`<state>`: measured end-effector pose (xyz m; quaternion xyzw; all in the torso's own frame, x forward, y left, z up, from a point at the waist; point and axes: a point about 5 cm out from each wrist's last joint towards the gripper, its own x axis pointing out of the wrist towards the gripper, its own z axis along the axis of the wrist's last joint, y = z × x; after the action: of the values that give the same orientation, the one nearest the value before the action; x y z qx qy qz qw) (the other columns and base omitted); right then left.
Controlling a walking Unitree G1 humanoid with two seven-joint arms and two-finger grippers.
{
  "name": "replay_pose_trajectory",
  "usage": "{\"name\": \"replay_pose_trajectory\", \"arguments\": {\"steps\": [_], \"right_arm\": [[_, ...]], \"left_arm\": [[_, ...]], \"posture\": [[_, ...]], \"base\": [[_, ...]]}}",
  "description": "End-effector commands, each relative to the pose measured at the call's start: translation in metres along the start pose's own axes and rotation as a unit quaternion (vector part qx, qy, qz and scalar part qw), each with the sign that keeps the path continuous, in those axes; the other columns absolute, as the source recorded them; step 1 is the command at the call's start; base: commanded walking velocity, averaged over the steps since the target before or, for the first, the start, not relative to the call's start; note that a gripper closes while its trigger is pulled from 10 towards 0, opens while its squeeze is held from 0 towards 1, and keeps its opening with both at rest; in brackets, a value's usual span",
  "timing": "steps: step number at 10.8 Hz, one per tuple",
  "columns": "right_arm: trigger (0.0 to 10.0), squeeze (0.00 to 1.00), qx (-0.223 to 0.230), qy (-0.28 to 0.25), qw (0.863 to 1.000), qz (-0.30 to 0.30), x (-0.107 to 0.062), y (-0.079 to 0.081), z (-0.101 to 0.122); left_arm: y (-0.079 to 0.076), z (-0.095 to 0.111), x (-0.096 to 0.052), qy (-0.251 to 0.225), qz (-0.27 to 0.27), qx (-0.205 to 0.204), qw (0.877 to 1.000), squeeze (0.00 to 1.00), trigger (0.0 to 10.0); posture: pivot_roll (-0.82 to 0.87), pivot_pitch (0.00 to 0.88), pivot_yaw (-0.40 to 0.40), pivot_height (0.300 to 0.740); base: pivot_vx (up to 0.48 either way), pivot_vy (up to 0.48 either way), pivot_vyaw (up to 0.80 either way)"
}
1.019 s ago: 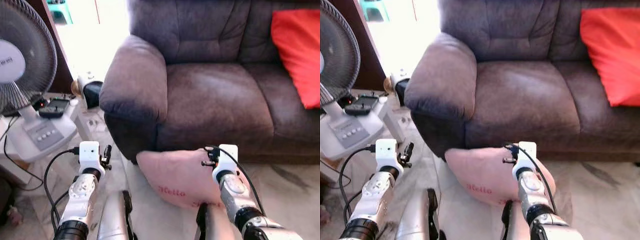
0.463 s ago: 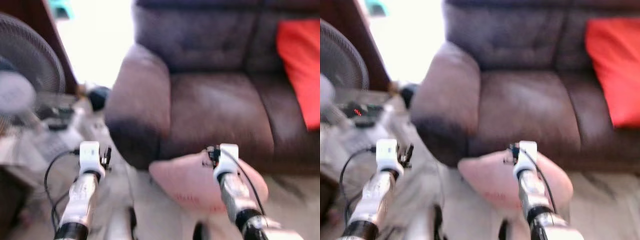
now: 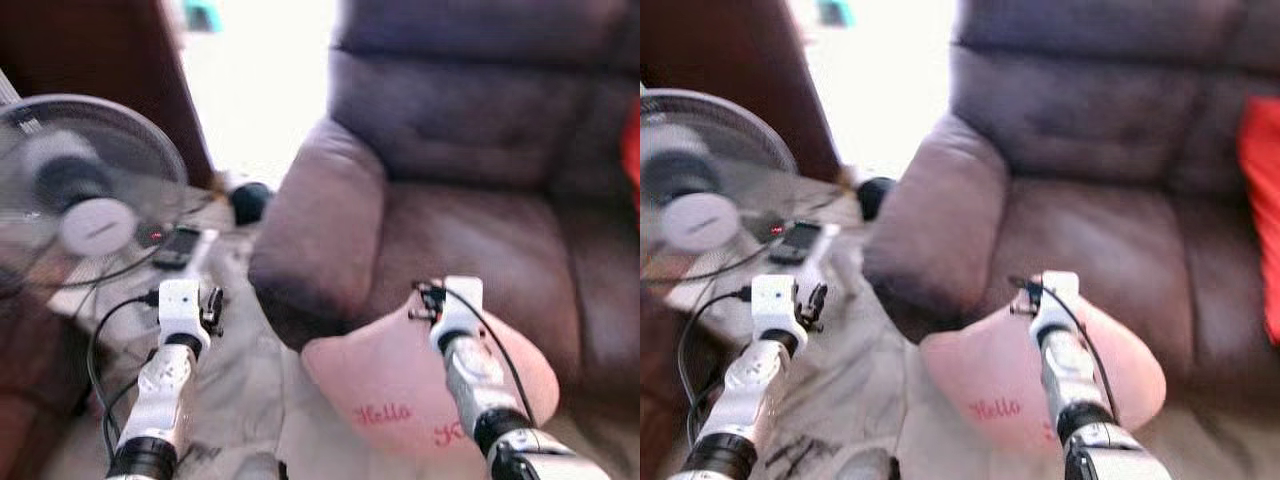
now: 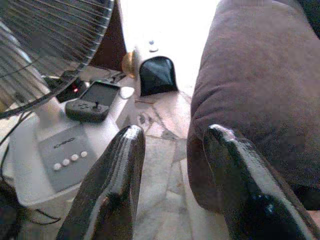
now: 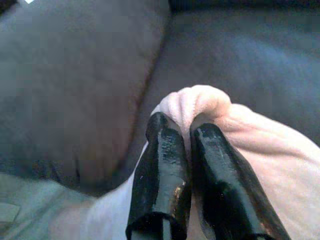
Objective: Move the pillow to the sofa from floor
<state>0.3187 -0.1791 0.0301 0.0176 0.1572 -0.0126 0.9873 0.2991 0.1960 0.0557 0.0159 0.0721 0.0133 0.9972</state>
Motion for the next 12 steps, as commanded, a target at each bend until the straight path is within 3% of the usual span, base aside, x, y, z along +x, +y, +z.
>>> {"name": "replay_pose_trajectory", "arguments": {"steps": [1,9,10,12], "right_arm": [[10.0,0.00,-0.013,-0.095,0.995,0.011,0.008,0.002,0.043],[10.0,0.00,-0.025,-0.240,0.971,0.003,0.006,-0.009,0.134],[10.0,0.00,-0.019,-0.236,0.972,-0.005,0.005,-0.011,0.132],[10.0,0.00,-0.020,-0.198,0.980,-0.017,0.003,-0.016,0.107]], "left_arm": [[-0.002,-0.001,0.000,0.000,-0.005,0.006,1.000,0.00,10.0],[-0.005,0.002,0.004,-0.013,0.000,-0.003,1.000,0.00,10.0],[-0.008,0.002,0.003,-0.017,-0.004,-0.006,1.000,0.00,10.0],[-0.011,0.007,0.002,-0.037,-0.012,-0.013,0.999,0.00,10.0]], "posture": [[0.10,0.011,-0.028,0.740],[0.07,0.000,-0.040,0.740],[0.07,0.000,-0.040,0.740],[0.06,0.000,-0.031,0.740]], "base": [[0.000,0.000,0.00],[0.000,0.000,0.00],[0.000,0.000,0.00],[0.000,0.000,0.00]]}}
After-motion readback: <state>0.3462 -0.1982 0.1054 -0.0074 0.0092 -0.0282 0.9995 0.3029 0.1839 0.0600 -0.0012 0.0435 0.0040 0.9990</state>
